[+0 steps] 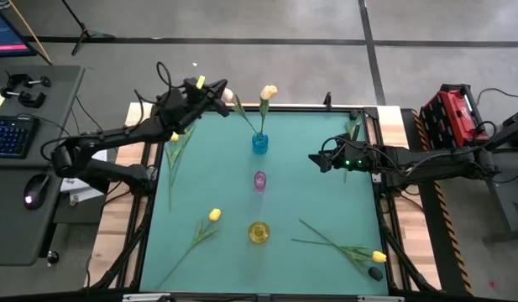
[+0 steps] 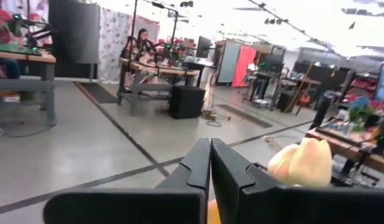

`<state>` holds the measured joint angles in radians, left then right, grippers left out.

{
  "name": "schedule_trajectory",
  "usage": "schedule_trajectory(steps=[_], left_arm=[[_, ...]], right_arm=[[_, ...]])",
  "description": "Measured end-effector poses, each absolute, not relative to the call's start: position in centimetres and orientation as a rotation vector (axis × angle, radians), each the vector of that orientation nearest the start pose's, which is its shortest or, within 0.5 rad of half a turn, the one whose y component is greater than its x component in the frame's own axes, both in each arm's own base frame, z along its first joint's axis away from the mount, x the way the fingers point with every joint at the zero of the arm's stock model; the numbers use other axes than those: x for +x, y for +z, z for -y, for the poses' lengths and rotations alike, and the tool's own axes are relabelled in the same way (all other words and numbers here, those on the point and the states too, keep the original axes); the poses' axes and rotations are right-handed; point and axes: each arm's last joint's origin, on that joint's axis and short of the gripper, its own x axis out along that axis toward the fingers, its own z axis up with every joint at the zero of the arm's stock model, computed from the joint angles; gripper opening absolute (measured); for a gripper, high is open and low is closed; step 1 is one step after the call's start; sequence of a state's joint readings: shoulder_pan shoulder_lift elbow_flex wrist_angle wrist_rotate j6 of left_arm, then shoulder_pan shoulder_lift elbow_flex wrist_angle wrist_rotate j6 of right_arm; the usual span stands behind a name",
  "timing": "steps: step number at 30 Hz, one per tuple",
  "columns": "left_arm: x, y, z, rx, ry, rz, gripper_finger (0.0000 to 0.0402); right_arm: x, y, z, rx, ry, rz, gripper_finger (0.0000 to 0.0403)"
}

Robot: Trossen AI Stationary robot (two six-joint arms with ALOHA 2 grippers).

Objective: Sort flowers into vase by color
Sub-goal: Put the white flower into the blue vase, then put the bottom left yellow flower into the purple vase

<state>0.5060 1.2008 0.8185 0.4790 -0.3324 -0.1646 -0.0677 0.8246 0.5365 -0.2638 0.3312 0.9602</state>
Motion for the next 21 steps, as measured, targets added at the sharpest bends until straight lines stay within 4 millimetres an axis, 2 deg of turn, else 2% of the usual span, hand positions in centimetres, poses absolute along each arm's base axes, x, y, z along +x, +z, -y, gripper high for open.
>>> schedule_trajectory(steps=[7, 16, 21], left_arm=[[23.1, 33.2, -13.1, -0.129, 0.788, 0.245, 0.0], [19.8, 37.0, -11.3, -0.022, 0.782, 0.403, 0.0], [18.1, 37.9, -9.5, -0.01, 0.745, 0.364, 0.0]], right_arm=[[17.3, 23.5, 2.1, 0.851, -0.616, -0.32, 0.0298], [17.4, 23.8, 2.1, 0.857, -0.6, -0.288, 0.0298], [17.7, 24.3, 2.2, 0.821, -0.58, -0.243, 0.0298]])
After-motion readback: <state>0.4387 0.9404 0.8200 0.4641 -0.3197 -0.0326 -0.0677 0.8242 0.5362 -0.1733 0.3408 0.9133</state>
